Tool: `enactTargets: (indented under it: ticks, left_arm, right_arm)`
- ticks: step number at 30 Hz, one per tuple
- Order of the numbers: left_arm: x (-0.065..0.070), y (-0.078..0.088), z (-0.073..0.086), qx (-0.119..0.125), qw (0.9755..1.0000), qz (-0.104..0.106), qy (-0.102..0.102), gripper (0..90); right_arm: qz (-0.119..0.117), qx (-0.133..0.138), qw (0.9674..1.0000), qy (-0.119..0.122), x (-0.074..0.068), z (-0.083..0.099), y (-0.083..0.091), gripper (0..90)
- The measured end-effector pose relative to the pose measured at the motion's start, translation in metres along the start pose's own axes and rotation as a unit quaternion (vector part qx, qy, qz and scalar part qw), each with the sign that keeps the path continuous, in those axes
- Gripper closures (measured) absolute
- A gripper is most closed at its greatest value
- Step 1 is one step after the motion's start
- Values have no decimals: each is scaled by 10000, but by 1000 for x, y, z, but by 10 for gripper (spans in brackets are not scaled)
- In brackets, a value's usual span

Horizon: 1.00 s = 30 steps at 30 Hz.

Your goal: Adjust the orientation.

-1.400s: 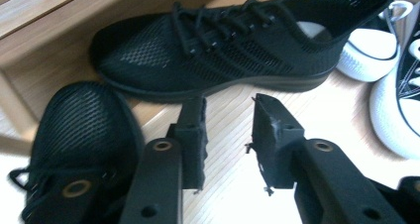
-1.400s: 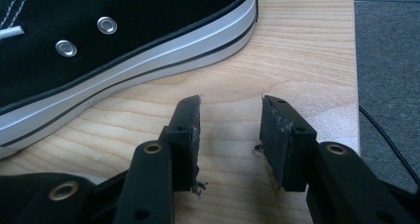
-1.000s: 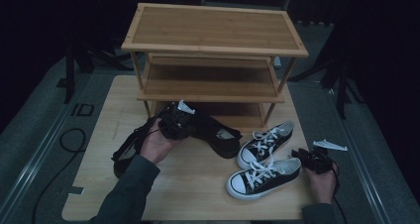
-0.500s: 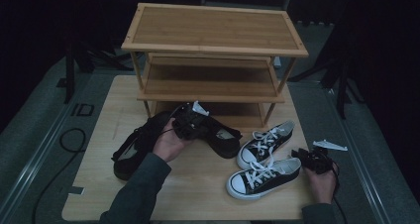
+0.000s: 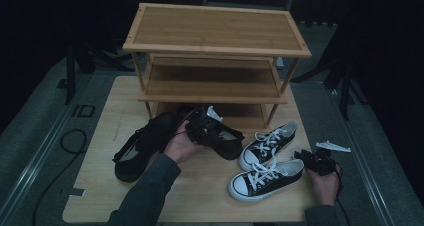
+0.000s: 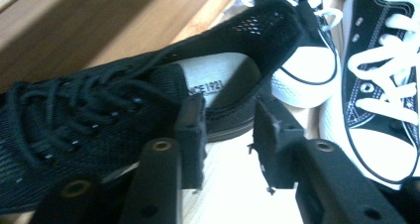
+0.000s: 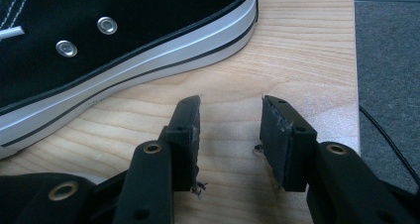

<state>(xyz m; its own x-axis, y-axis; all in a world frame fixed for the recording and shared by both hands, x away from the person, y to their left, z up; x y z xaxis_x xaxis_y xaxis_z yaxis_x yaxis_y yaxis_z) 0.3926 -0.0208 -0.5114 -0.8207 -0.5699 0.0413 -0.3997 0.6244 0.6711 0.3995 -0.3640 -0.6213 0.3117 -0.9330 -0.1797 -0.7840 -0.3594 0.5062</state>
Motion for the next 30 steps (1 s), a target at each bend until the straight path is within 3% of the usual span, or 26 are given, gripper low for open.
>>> enactTargets:
  ticks: [11, 23, 30]
  left_arm:
    - [11, -15, -4, -56, 9997, 221, -60, 570]
    - [17, -23, -9, 16, 9994, 268, -217, 522]
    - [20, -38, -9, -187, 9990, 233, -329, 540]
  right_arm:
    - [0, 0, 10000, 0, 0, 0, 0, 593]
    - [1, 1, 10000, 2, 0, 0, 0, 593]
    - [1, 0, 10000, 1, 0, 0, 0, 593]
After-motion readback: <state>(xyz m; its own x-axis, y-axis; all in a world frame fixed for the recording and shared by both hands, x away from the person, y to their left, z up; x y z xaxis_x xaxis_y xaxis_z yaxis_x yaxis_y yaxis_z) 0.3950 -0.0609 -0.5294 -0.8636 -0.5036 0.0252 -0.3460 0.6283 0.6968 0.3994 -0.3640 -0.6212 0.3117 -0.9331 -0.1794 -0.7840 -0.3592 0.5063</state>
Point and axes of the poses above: each handheld gripper's, and its own axes: y roughly backward along the jaws, z roughly out of its underside, x roughly to its right, the point moved 9 cm from there along -y, roughly forward along the jaws, and after that the axes turned 10 degrees about x, right-handed, at the moved point
